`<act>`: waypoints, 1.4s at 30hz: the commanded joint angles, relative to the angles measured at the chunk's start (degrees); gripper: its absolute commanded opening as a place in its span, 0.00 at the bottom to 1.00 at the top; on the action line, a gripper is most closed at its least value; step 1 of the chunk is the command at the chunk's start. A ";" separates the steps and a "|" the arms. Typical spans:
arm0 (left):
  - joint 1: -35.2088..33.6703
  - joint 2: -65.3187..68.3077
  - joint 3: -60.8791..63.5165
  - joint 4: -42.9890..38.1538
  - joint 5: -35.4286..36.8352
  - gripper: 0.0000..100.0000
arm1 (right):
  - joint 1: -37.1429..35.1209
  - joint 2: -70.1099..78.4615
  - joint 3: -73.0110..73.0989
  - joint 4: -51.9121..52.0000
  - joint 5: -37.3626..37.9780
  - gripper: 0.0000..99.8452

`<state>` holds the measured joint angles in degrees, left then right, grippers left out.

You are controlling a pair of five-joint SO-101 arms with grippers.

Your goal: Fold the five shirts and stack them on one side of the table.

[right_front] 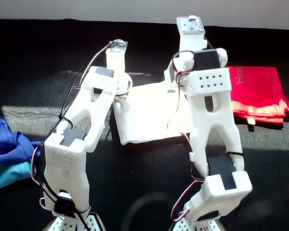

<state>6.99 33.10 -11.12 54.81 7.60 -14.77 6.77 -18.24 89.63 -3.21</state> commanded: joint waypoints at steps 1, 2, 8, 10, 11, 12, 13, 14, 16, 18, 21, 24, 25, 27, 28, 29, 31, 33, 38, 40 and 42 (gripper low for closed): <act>-0.04 -0.04 -2.42 -0.53 0.18 0.01 | 0.48 -7.16 28.79 -20.88 4.04 0.01; -0.48 -0.04 -2.42 -0.53 0.18 0.01 | 0.48 -7.52 34.68 -25.98 5.45 0.01; -3.74 0.13 -2.42 0.70 0.18 0.01 | 3.21 -5.76 52.35 -41.80 8.09 0.01; -4.09 0.22 -2.15 1.23 0.18 0.01 | 5.05 -4.79 52.79 -42.42 8.09 0.01; -4.18 0.22 -2.07 1.32 0.18 0.01 | 5.85 -4.53 52.79 -42.42 8.09 0.01; -4.18 0.22 -2.07 1.76 0.18 0.01 | 6.64 -4.44 52.79 -42.42 8.09 0.01; -4.18 0.22 -2.15 2.20 0.18 0.01 | 7.25 -4.62 52.70 -42.42 8.09 0.01; -4.18 0.22 -2.33 2.64 0.18 0.01 | 7.60 -5.23 52.70 -42.15 8.09 0.01; -4.18 -0.04 -2.33 2.90 0.18 0.01 | 7.52 -7.78 52.53 -39.78 8.09 0.01; -4.26 -0.40 -2.51 4.31 0.18 0.01 | 6.99 -12.09 51.21 -36.79 8.09 0.01; -4.26 -1.27 -4.88 8.97 0.18 0.01 | 6.46 -20.18 48.22 -32.84 7.91 0.01; -4.00 -4.35 -6.73 13.80 0.18 0.01 | 6.46 -26.42 44.70 -30.73 7.74 0.01; -4.00 -5.93 -6.81 14.95 0.18 0.01 | 6.46 -27.38 43.65 -30.20 7.74 0.01; -4.18 -9.54 -6.73 17.14 0.18 0.01 | 6.46 -27.38 40.75 -28.18 7.65 0.06; -4.26 -11.38 -6.64 18.46 0.18 0.01 | 6.46 -26.86 39.25 -27.65 7.21 0.11; -4.44 -13.14 -6.64 20.04 0.18 0.01 | 6.29 -25.89 38.20 -27.38 5.71 0.15; -4.88 -16.66 -6.64 23.30 0.18 0.01 | 5.85 -23.16 36.35 -27.30 1.85 0.23; -5.93 -19.38 -6.64 26.11 0.18 0.01 | 4.97 -19.30 34.86 -27.30 -1.58 0.24; -9.45 -22.90 -5.58 30.15 -0.18 0.01 | 1.10 -6.46 28.26 -27.30 -5.27 0.25; -11.47 -23.16 -4.44 30.51 -0.18 0.01 | -0.04 -0.84 24.92 -26.59 -5.36 0.25; -13.76 -23.69 -2.86 31.38 -0.18 0.01 | -0.75 4.35 20.35 -24.31 -5.54 0.25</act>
<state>-3.82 13.05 -14.55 85.14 7.43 -14.24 5.71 9.19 63.25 -8.22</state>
